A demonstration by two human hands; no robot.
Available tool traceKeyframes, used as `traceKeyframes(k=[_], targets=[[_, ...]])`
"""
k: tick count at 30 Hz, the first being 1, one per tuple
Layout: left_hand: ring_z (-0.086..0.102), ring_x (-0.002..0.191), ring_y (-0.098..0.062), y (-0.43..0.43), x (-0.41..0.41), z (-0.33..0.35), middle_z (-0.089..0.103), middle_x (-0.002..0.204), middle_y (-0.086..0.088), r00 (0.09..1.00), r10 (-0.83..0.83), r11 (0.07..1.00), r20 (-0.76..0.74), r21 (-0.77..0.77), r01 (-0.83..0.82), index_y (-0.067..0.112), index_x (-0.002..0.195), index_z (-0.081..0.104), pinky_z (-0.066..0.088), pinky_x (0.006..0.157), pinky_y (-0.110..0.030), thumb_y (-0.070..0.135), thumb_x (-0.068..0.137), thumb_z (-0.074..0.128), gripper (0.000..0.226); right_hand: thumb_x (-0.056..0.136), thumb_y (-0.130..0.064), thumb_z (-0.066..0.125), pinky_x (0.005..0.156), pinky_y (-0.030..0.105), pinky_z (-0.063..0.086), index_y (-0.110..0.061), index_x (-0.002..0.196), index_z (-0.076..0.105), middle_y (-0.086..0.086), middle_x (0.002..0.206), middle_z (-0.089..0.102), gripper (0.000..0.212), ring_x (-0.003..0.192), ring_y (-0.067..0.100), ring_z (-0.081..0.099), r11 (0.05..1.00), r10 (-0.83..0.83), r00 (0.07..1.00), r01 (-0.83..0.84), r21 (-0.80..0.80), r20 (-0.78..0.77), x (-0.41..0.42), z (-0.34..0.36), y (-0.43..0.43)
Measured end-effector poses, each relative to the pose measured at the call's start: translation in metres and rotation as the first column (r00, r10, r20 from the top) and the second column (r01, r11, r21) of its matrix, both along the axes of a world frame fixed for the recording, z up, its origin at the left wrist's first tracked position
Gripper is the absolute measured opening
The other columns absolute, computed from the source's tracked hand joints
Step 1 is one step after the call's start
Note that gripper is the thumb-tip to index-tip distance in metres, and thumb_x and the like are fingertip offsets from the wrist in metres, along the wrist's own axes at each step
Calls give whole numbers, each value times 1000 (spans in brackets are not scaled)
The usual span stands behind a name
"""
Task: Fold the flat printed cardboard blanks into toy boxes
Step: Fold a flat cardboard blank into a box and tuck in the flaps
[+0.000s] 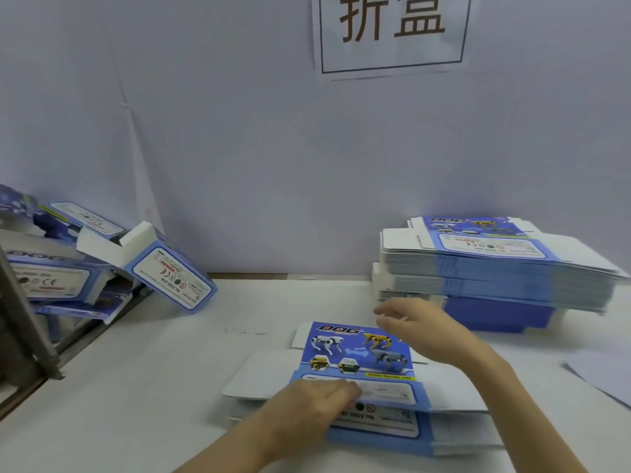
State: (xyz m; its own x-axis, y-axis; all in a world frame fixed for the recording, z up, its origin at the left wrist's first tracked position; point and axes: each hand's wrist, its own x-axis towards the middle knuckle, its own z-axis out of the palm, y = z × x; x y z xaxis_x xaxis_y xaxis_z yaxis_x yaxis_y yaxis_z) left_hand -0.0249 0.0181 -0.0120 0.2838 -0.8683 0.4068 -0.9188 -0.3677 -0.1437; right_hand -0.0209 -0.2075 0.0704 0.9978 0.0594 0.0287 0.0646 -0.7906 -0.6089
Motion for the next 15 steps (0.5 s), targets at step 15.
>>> traceKeyframes(k=[15], targets=[[67, 92, -4, -3, 1, 8, 74, 104, 7, 962, -8, 996, -273, -84, -15, 20, 99, 74, 50, 69, -8, 34, 90, 62, 20, 98, -35, 48, 70, 16, 47, -26, 127, 57, -14, 105, 59, 32, 95, 8, 61, 996, 63, 994, -69, -56, -93, -11, 12, 7]])
